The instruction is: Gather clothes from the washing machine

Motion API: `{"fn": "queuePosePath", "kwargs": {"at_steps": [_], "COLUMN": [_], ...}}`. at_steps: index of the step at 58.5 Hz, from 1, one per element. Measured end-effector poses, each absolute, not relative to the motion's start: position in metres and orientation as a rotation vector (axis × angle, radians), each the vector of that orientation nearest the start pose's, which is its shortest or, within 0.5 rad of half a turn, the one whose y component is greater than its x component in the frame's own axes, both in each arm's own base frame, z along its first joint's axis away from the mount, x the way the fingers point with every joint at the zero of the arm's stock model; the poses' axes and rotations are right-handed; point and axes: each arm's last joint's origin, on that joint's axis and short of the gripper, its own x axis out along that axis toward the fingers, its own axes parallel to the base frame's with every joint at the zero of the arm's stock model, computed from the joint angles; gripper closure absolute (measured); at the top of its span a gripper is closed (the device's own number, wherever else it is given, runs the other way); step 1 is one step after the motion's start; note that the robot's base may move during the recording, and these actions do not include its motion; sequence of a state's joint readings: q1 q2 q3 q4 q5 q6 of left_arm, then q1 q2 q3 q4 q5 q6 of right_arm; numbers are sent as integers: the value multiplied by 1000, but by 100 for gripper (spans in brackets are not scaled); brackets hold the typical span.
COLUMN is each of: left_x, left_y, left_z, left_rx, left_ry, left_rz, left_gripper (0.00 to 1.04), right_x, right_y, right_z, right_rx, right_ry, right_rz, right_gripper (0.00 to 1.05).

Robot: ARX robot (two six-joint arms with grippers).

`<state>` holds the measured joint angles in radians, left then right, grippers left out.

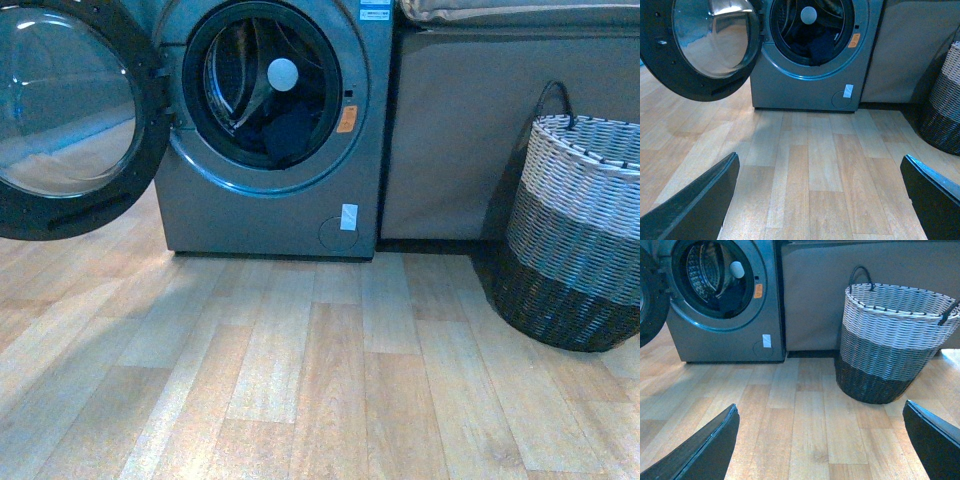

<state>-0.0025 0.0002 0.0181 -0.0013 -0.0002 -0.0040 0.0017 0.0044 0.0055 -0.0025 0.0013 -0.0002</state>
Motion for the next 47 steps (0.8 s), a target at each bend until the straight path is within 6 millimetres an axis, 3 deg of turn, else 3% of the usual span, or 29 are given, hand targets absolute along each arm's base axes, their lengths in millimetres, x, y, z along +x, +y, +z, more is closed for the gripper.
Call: {"fn": "queuePosePath", "kwargs": {"at_steps": [47], "left_x": [97], "left_y": [0], "left_z": [170], "left_rx": [-4], "left_ry": [-17], "left_rz": [-2], "left_gripper": [7], "right_x": [98], "right_y": [0], "right_z": [165], "right_rx": [0], "right_ry": [1], "right_rz": [0], "right_gripper": [7]}}
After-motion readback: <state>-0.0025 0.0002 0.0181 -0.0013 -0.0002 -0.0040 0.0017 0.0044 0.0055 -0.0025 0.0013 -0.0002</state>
